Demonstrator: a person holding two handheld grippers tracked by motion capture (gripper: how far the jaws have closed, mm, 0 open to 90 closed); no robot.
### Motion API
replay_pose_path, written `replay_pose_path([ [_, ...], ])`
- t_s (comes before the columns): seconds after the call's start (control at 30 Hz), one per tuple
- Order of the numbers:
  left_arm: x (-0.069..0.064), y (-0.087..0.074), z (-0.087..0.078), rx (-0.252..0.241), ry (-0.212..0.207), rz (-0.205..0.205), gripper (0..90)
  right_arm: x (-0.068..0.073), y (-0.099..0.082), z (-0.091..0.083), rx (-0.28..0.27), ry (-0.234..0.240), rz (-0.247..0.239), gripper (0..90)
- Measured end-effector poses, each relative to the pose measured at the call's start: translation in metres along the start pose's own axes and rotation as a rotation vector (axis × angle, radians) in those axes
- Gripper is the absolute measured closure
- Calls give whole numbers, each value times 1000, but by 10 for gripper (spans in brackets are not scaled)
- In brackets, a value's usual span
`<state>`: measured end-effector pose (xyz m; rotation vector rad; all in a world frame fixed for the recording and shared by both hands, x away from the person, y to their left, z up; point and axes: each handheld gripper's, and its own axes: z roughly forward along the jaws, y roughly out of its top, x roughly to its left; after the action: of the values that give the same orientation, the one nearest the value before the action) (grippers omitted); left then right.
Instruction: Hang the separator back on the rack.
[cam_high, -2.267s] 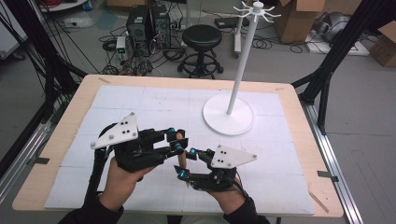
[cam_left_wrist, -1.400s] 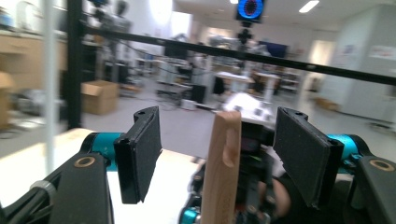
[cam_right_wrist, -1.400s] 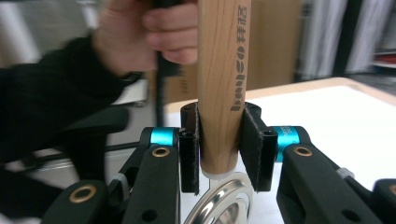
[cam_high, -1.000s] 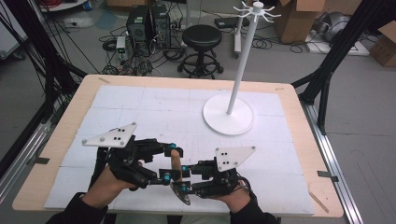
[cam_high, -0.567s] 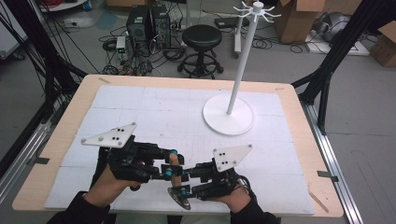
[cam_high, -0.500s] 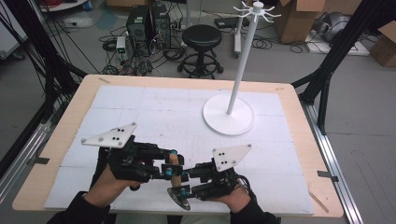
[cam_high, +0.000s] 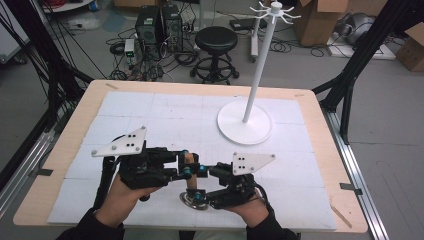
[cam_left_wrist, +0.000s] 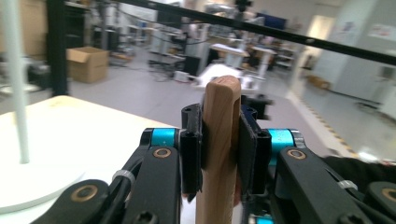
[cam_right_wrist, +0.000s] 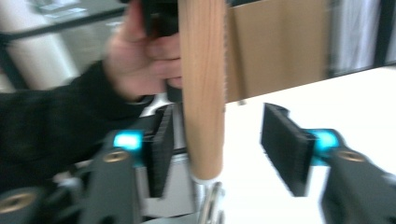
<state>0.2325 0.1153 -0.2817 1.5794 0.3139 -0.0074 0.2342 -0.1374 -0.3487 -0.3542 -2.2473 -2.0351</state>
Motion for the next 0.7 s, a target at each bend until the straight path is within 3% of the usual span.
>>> replay_pose_path([
  [0.1,-1,1,3,6,52,5,730,3,3,-3,-28,-86,-54,408],
  [0.23,-1,0,7,18,91,11,730,7,5,-3,-24,-141,-81,481],
  [0.33,-2,-1,10,14,101,6,730,6,5,-3,-23,-176,-69,540],
  [0.6,-3,-2,13,6,121,13,730,6,3,-5,-24,-163,-58,661],
  [0.63,-2,-2,12,4,108,5,730,6,3,-5,-24,-144,-60,710],
  [0.7,0,-3,11,-4,90,-5,727,6,3,-5,-24,-132,-53,717],
])
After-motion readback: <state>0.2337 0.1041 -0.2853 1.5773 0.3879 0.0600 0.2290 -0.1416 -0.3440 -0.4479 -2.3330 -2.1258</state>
